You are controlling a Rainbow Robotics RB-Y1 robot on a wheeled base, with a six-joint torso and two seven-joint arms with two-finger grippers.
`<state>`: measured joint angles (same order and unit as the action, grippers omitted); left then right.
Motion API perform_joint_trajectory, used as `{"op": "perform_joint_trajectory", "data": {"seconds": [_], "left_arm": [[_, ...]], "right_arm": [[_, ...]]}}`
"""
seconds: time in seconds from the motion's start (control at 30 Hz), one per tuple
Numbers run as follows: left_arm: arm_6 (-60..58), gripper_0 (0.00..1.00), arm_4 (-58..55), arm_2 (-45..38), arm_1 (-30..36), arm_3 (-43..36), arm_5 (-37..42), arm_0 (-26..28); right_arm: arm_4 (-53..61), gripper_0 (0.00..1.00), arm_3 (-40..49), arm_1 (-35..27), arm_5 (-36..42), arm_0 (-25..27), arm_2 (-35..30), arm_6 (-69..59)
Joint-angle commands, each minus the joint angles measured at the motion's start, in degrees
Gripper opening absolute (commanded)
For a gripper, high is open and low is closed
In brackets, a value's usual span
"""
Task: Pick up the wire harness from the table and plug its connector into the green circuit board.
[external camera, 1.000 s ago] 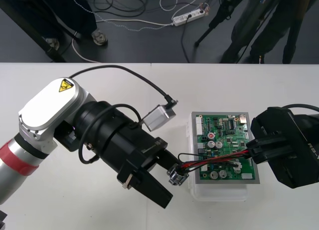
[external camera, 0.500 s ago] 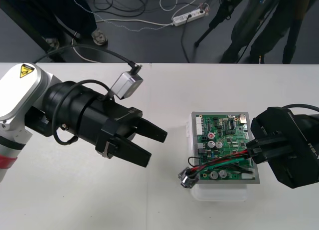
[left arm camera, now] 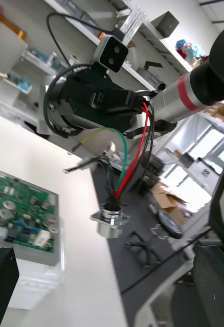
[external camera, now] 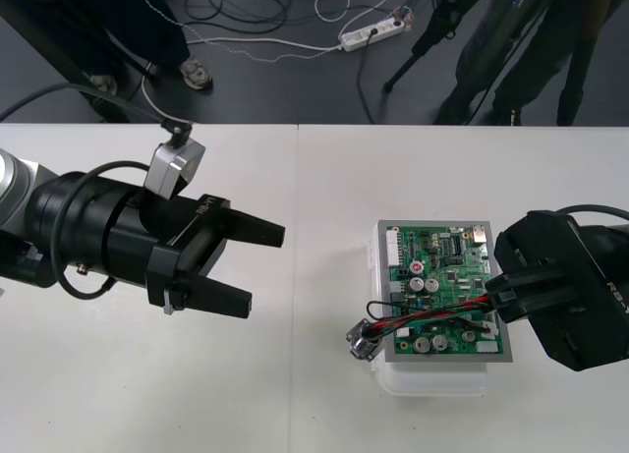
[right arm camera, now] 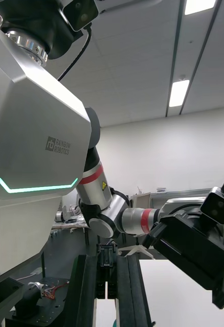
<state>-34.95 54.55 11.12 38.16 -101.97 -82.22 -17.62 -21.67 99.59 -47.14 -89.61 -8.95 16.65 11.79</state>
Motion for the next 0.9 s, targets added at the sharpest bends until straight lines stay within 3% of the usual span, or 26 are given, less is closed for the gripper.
{"op": "perform_joint_trajectory", "data": {"seconds": [0.03,0.23,0.57,0.9], "left_arm": [[4.28,1.00,-1.90,-3.21,2.27,-1.91,3.38,2.07],[10.69,1.00,-3.40,-3.47,3.94,-2.44,3.30,1.36],[20.19,1.00,-2.34,-3.03,5.52,-2.62,4.70,-1.54],[29.06,1.00,-2.78,-2.15,5.25,-2.70,7.78,-3.29]], "right_arm": [[-0.12,0.00,1.22,0.64,-0.39,-0.72,-0.57,1.21],[-0.12,0.00,1.22,0.64,-0.39,-0.72,-0.57,1.21],[-1.27,0.00,-0.10,6.18,-0.39,-1.60,-0.30,-0.02],[-5.57,0.00,3.77,8.64,-0.39,-2.03,-2.15,-0.72]]}}
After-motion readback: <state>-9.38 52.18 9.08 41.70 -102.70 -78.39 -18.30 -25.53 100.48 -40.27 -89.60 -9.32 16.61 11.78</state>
